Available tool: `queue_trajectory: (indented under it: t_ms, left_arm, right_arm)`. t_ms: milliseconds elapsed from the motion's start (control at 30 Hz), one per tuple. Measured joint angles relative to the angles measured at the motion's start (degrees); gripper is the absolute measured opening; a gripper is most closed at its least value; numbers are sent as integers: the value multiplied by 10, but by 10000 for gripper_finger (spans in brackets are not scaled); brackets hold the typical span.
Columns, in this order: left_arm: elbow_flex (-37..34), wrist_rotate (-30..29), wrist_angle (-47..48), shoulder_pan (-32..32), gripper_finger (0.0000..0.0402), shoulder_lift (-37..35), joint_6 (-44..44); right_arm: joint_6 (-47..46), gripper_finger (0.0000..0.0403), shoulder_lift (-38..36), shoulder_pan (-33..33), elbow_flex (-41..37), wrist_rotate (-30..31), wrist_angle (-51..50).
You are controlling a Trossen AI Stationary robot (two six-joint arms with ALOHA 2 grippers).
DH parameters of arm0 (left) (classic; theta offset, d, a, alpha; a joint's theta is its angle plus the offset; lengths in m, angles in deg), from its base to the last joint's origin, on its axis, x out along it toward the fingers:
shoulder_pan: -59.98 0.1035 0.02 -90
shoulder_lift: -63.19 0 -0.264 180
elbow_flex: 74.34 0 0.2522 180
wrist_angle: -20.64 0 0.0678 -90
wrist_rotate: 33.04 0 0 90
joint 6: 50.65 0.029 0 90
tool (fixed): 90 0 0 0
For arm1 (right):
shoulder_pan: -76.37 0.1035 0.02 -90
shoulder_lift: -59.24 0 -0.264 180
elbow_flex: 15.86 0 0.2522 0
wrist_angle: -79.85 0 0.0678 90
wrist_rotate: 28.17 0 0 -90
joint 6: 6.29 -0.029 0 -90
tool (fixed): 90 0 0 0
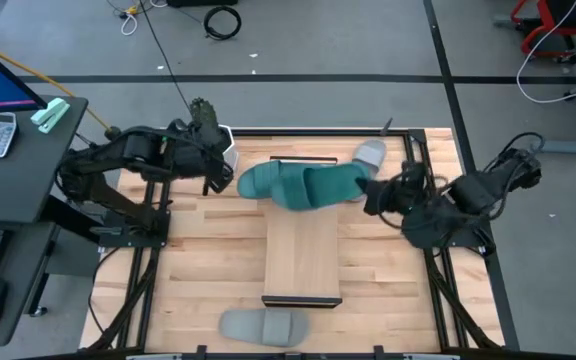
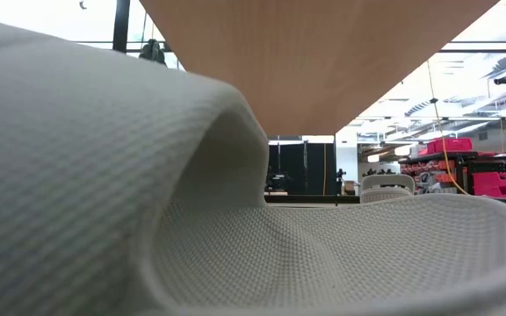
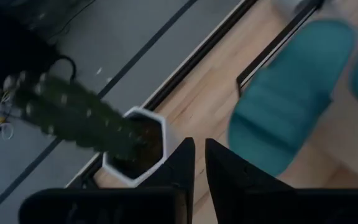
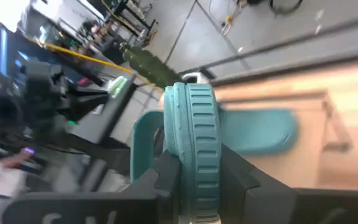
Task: Pick and place slides into the shelf
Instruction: Put the green slide on the shelf
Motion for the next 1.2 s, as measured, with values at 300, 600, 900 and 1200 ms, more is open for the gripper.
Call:
queue_trajectory:
  t_ms: [300,600,900,1200]
  left_arm:
    - [-134,-9,-35,0,41,-85,-31]
    - [-156,-10,-60,0,28,-135,-28]
    - [-156,-9,-64,0,38,-142,-27]
    - [-156,-8,-70,0,33,-141,-27]
  right_arm:
    - [-34,69,-5,-7,-165,1,329]
    - [-54,68,5,-45,-313,-33,581]
    - [-91,68,11,-79,-375,-100,652]
    - [-106,68,12,-101,-372,-136,616]
